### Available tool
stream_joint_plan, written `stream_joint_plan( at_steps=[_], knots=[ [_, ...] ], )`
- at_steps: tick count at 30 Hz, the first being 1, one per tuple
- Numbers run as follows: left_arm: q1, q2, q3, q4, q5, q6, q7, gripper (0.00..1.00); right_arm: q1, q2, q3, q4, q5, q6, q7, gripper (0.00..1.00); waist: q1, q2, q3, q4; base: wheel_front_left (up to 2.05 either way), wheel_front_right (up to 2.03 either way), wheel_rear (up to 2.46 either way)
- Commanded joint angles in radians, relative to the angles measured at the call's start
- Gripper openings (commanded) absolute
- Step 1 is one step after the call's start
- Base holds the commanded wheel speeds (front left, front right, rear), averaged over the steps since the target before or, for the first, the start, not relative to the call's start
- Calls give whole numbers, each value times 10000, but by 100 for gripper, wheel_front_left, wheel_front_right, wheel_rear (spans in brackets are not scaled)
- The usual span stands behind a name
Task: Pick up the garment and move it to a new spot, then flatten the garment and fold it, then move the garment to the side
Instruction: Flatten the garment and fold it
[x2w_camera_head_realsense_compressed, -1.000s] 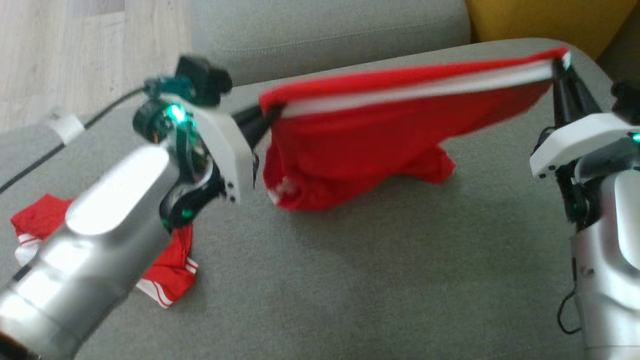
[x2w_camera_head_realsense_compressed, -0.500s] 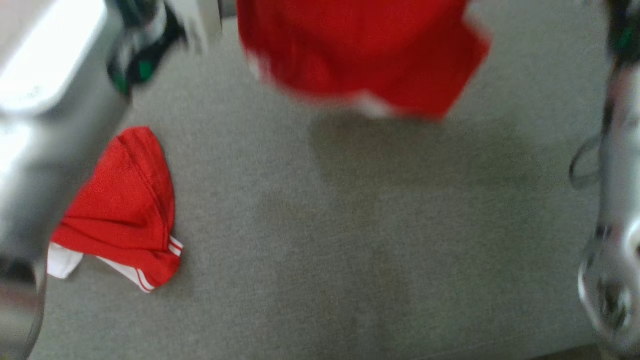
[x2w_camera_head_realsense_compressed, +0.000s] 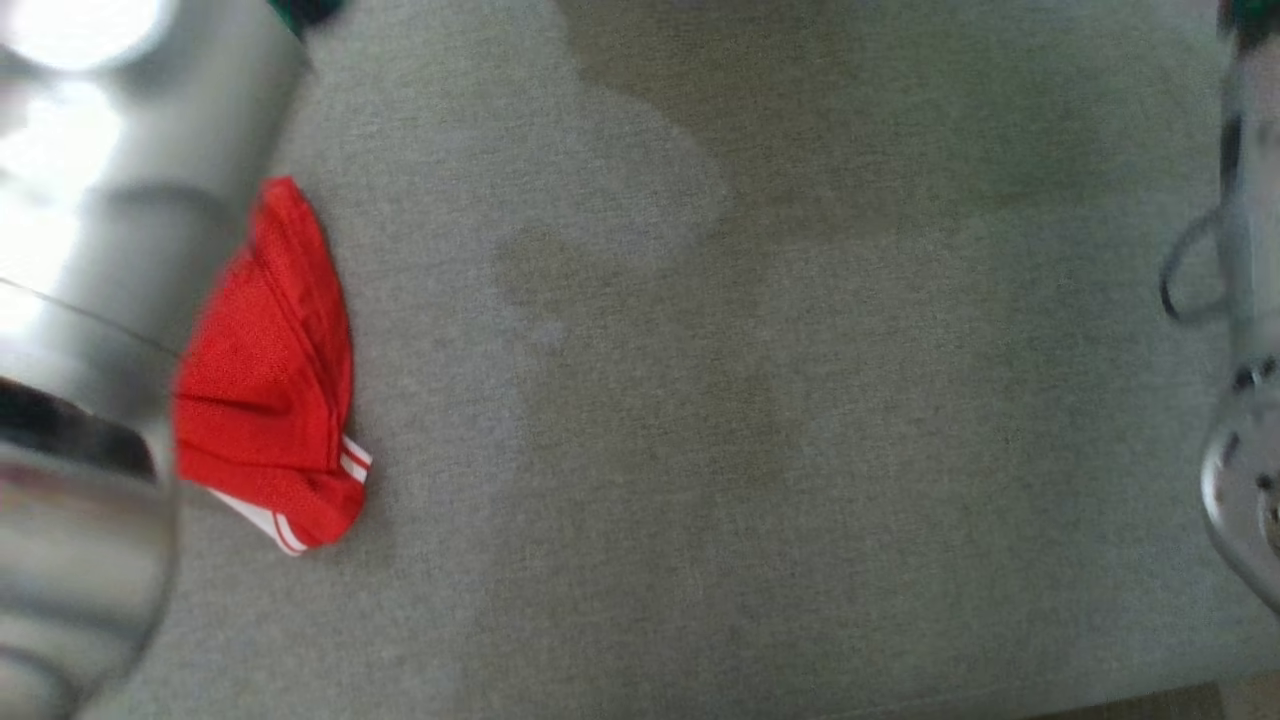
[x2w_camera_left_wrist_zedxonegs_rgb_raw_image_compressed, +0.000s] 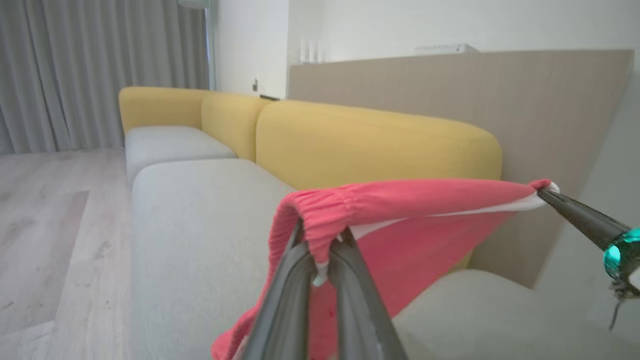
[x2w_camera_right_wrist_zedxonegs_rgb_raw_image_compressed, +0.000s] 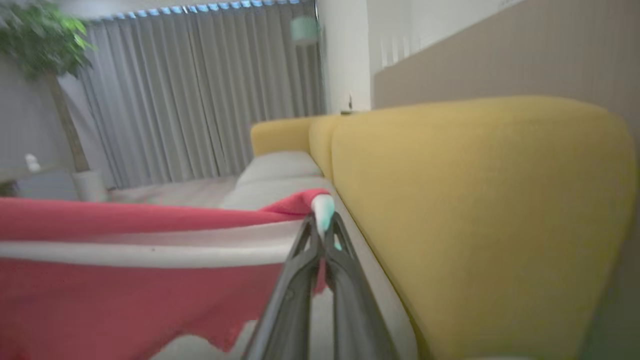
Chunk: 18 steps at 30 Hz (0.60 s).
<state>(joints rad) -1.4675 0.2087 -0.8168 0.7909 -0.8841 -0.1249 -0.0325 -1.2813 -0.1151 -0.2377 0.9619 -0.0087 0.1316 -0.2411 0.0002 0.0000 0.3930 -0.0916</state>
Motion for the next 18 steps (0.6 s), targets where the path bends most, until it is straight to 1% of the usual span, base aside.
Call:
stream_joint_plan(
  at_steps=[1, 3, 5, 8, 9, 10, 13, 14, 16, 18],
  knots=[
    [55, 297, -2, -91, -1, -32, -98, 0, 256, -314, 88, 40, -151, -9, -94, 0, -2, 0, 11, 66, 0, 0, 0],
    [637, 265, -550, -251, -124, -48, -32, 0, 640, -618, 362, 669, -203, -9, 11, 0, -2, 0, 16, 110, 0, 0, 0],
    [1279, 362, -1126, -621, -419, -52, 131, 0, 955, -868, 671, 1226, -65, -9, 225, 0, -2, 0, -17, 138, 0, 0, 0],
    [2271, 684, -2000, -1319, -938, -54, 409, 0, 1436, -1211, 1274, 1974, 231, -9, 768, 0, -2, 0, -228, 145, 0, 0, 0],
    [2587, 802, -2249, -1569, -1132, -54, 497, 0, 1590, -1314, 1586, 2179, 297, -9, 979, 0, -2, 0, -316, 141, 0, 0, 0],
    [3148, 1019, -2797, -2055, -1389, -55, 685, 0, 1887, -1535, 2134, 2526, 553, -9, 1455, 0, -2, 0, -509, 153, 0, 0, 0],
    [3903, 1236, -3456, -2669, -1677, -56, 825, 0, 2352, -1823, 2874, 2790, 1007, -9, 2247, 0, -2, 0, -825, 139, 0, 0, 0],
    [3903, 1236, -3456, -2669, -1677, -56, 825, 0, 2352, -1823, 2874, 2790, 1007, -9, 2247, 0, -2, 0, -825, 139, 0, 0, 0],
    [4312, 1344, -3789, -2977, -1788, -56, 890, 0, 2676, -1961, 3397, 2863, 1334, -9, 2797, 0, -2, 0, -1011, 115, 0, 0, 0],
    [4600, 1417, -4037, -3138, -1649, -56, 896, 0, 2975, -2114, 3849, 2844, 1721, -9, 3232, 0, -2, 0, -1185, 97, 0, 0, 0]
  ],
)
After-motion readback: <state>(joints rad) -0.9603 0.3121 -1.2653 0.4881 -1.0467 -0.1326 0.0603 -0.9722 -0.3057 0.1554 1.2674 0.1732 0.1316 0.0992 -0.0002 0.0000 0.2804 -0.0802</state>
